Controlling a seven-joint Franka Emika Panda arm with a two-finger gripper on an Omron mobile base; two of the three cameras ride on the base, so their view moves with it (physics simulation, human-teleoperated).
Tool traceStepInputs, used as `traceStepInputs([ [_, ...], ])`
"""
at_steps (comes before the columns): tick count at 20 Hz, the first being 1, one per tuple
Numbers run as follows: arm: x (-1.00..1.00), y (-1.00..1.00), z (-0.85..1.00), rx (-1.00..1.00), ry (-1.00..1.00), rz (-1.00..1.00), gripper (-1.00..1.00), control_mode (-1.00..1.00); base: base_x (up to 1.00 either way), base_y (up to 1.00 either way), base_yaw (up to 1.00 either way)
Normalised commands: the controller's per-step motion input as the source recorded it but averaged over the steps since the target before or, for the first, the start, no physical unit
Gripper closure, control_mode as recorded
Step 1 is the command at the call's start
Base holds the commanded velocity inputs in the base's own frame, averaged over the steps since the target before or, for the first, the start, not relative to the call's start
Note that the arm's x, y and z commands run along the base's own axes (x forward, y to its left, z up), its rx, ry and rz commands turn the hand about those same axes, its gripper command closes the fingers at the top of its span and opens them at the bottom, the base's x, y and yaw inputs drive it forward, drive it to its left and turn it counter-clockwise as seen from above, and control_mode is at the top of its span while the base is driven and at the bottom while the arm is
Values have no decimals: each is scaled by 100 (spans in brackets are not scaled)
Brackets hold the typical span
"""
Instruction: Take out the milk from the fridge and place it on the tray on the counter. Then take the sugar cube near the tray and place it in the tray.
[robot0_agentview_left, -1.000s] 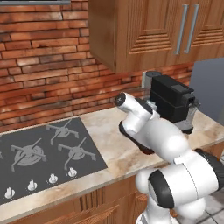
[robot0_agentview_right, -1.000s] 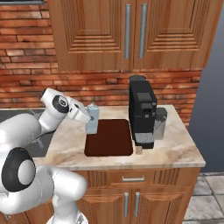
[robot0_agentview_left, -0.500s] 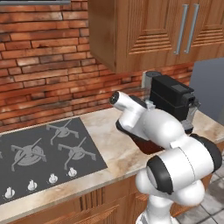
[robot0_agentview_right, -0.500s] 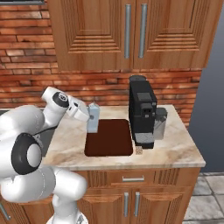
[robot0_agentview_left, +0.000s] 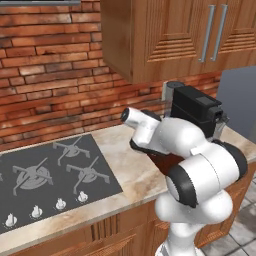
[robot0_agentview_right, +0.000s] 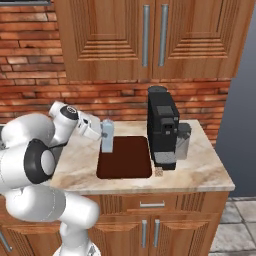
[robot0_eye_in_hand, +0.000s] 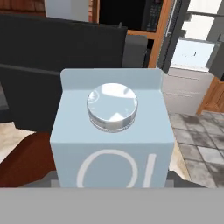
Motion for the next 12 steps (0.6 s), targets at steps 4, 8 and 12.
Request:
traceStepInputs([
  [4, 4, 0, -23, -4, -7, -4, 100, -100, 0, 0, 0],
  [8, 0, 0, -35, 0, -10, -2, 100, -100, 0, 0, 0],
  [12, 0, 0, -31, 0, -10, 0, 100, -100, 0, 0, 0],
])
